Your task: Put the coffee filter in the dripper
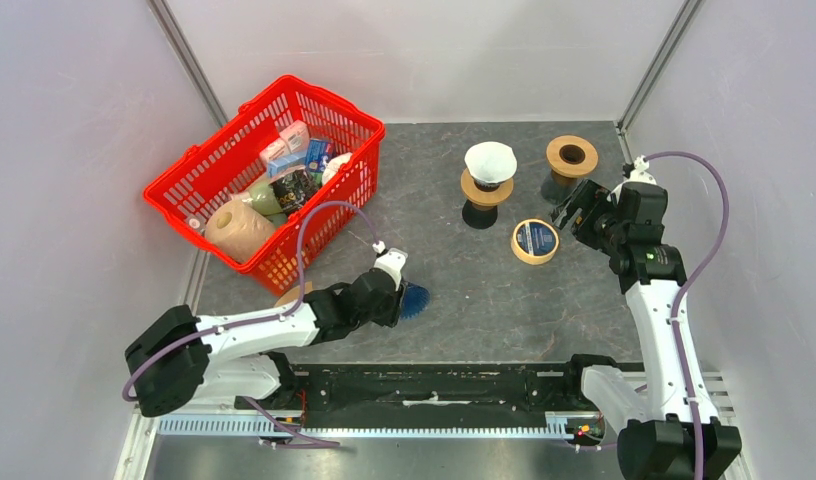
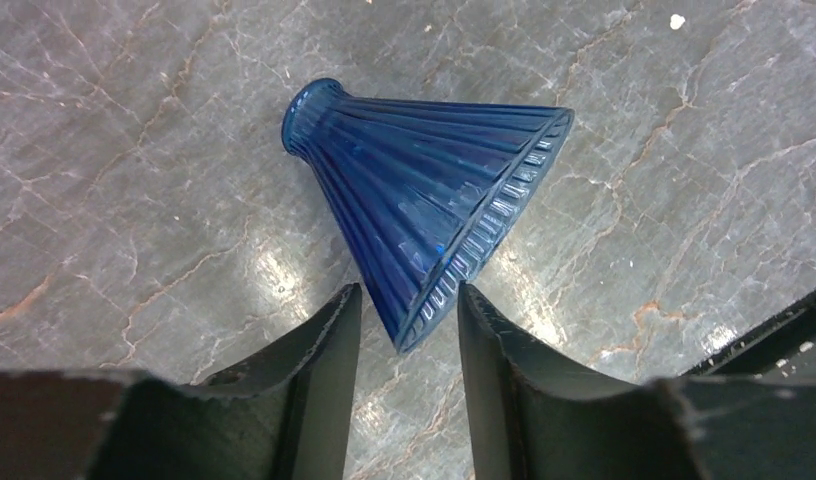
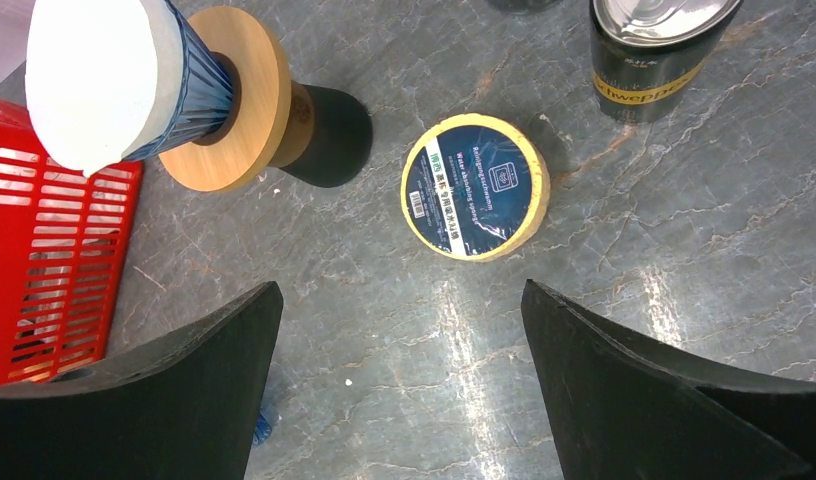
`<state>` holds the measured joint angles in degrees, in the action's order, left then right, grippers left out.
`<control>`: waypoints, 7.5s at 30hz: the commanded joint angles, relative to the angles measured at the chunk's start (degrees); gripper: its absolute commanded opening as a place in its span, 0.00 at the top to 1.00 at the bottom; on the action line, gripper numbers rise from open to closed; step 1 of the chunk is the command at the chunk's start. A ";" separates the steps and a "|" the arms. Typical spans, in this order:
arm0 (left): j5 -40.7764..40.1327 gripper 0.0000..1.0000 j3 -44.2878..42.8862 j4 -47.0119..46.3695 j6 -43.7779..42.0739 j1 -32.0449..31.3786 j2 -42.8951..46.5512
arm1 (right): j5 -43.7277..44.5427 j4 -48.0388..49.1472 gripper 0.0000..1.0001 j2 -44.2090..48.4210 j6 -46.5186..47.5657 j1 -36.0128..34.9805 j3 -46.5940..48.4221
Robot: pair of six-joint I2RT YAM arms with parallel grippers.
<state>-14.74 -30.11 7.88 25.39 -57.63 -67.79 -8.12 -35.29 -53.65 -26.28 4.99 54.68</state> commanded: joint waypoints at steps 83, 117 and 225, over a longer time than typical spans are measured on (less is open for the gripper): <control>9.50 0.13 -26.46 21.10 8.23 -0.03 3.54 | 20.27 1.89 1.00 -18.79 2.66 -54.58 6.44; -13.06 0.07 -5.81 13.08 10.21 6.20 22.54 | -18.31 -18.24 1.00 -35.34 -3.07 2.13 54.02; 0.64 0.05 3.34 3.73 14.43 18.20 25.19 | 27.89 -57.44 1.00 -93.04 8.70 8.10 76.23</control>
<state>-14.46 -26.87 13.32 37.98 -39.94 -43.16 0.40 -73.30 -132.42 -22.74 12.38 139.50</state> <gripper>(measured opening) 0.946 0.033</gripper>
